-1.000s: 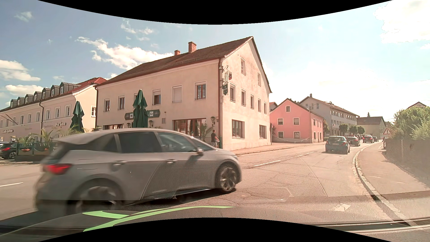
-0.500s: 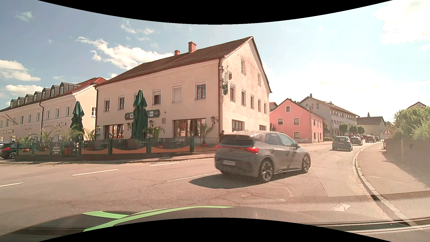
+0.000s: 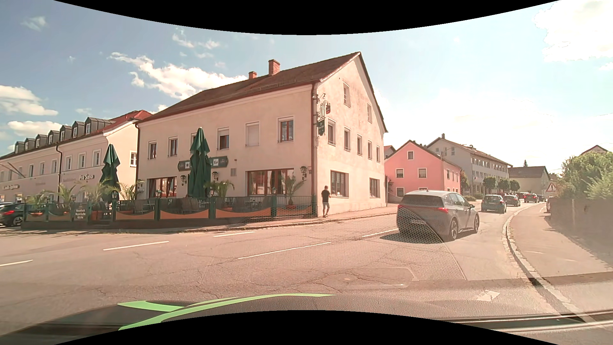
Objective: Follow the waypoints while adhering to traffic rules and regulations
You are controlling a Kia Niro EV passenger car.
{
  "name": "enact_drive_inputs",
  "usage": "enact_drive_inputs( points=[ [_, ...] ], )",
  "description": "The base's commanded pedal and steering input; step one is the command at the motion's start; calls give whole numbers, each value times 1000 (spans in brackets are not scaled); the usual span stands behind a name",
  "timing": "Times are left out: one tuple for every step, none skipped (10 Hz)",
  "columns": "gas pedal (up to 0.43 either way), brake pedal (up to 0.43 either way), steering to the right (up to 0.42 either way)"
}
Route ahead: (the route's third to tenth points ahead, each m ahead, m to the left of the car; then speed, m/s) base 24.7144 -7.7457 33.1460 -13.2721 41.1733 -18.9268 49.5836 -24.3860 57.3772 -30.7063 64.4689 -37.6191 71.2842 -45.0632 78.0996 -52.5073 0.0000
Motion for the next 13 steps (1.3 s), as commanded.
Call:
enact_drive_inputs(
  points=[
    [0, 287, 174],
    [0, 268, 174],
    [0, 43, 174],
    [0, 0, 174],
    [0, 0, 174],
    [0, 0, 174],
    [189, 0, 174],
    [220, 0, 174],
    [319, 0, 175],
    [358, 0, 178],
    [398, 0, 180],
    [398, 0, 181],
    [421, 0, 184]
  ],
)
